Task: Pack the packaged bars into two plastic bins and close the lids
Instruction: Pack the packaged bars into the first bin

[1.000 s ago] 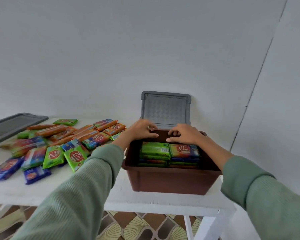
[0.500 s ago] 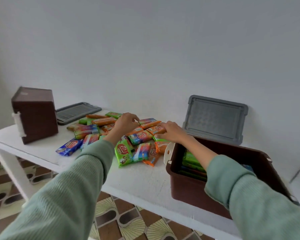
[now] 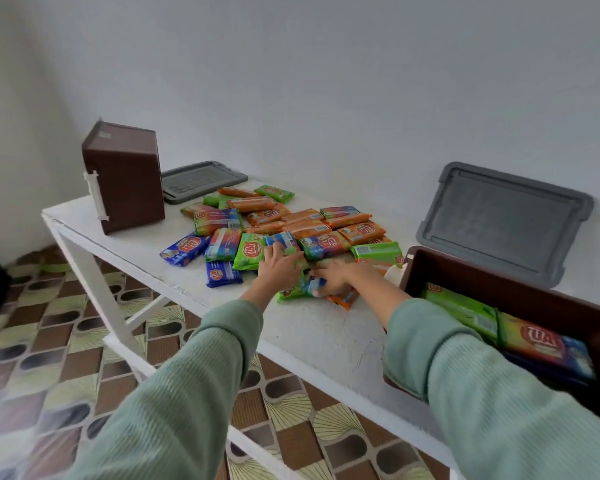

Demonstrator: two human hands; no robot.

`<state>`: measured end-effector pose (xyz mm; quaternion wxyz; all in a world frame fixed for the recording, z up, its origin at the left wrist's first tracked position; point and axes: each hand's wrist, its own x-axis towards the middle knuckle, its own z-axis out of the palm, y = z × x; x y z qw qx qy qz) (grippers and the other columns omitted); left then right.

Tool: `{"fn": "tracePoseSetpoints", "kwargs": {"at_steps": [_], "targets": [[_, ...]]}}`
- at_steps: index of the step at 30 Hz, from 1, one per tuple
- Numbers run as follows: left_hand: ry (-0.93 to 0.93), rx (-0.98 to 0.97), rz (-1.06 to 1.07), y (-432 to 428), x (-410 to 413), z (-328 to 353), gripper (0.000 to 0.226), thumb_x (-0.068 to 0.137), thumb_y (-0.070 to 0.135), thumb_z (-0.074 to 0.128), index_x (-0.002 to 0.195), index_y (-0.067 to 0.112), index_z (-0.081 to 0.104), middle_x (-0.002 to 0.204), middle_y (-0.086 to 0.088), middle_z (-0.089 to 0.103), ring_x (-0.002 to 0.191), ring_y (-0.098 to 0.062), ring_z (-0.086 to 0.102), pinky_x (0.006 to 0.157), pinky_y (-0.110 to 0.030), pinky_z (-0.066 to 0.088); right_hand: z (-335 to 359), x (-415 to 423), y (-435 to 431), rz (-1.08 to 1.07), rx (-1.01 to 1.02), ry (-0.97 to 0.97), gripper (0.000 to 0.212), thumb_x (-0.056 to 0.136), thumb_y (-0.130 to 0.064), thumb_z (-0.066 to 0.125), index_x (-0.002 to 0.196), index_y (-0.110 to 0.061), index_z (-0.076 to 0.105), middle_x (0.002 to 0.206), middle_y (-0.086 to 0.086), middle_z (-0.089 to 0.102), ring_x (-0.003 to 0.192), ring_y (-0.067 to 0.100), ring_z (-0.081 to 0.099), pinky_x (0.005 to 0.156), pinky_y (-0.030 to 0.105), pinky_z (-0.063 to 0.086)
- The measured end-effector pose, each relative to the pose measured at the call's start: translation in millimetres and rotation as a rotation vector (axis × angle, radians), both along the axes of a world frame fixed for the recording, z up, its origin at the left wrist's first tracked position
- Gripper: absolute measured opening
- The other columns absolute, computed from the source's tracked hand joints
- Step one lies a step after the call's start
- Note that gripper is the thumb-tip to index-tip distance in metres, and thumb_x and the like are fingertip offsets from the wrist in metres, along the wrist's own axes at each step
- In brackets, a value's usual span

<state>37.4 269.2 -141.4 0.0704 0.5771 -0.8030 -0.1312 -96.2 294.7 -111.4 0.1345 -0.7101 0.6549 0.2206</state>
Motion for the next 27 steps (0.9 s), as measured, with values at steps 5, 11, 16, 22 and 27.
{"fn": "tracePoseSetpoints", "kwargs": {"at_steps": [5, 11, 16, 22, 27], "targets": [[-0.044, -0.069, -0.068, 3, 12, -1, 0.039, 0.099, 0.032, 0.034, 0.138, 0.030, 0.038, 0.139, -0.017, 0.027, 0.131, -0.038, 0.024, 0.105, -0.045, 0.032, 8, 0, 0, 0.011, -0.042, -0.010, 0.049, 0.092, -0.048, 0.045, 0.135, -0.025, 0.041, 0.135, 0.013, 0.037, 0.126, 0.036, 0.038, 0.103, 0.049, 0.037], [-0.005, -0.044, -0.174, 19, 19, -1, 0.032, 0.086, 0.035, 0.062, 0.113, 0.018, 0.058, 0.123, -0.010, 0.042, 0.117, -0.027, 0.039, 0.099, -0.036, 0.038, 9, 5, 4, -0.027, -0.097, -0.036, 0.051, 0.085, -0.051, 0.056, 0.123, -0.016, 0.054, 0.138, 0.013, 0.032, 0.128, 0.033, 0.030, 0.099, 0.044, 0.037], [-0.084, -0.098, -0.098, 23, 32, -6, 0.072, 0.077, 0.043, 0.070, 0.137, 0.023, 0.036, 0.130, -0.009, 0.037, 0.117, -0.023, 0.039, 0.081, -0.030, 0.047, 6, 8, 4, -0.235, -0.161, 0.019, 0.099, 0.072, -0.059, 0.067, 0.145, -0.010, 0.021, 0.153, 0.018, 0.010, 0.138, 0.036, 0.022, 0.108, 0.043, 0.031], [-0.109, -0.003, 0.087, 26, 21, -7, 0.065, 0.080, 0.041, 0.068, 0.135, 0.021, 0.039, 0.131, -0.011, 0.039, 0.116, -0.030, 0.045, 0.091, -0.039, 0.050, -5, 17, -5, -0.292, -0.085, 0.043, 0.097, 0.070, -0.057, 0.069, 0.144, -0.009, 0.028, 0.144, 0.013, 0.039, 0.128, 0.031, 0.044, 0.102, 0.039, 0.043], [-0.083, 0.058, 0.157, 31, 17, -7, 0.061, 0.082, 0.033, 0.068, 0.135, 0.019, 0.042, 0.134, -0.011, 0.037, 0.118, -0.033, 0.044, 0.091, -0.044, 0.051, -13, 24, -3, -0.287, -0.151, 0.091, 0.081, 0.075, -0.039, 0.068, 0.141, -0.009, 0.032, 0.144, 0.019, 0.035, 0.129, 0.036, 0.039, 0.100, 0.040, 0.044]]}}
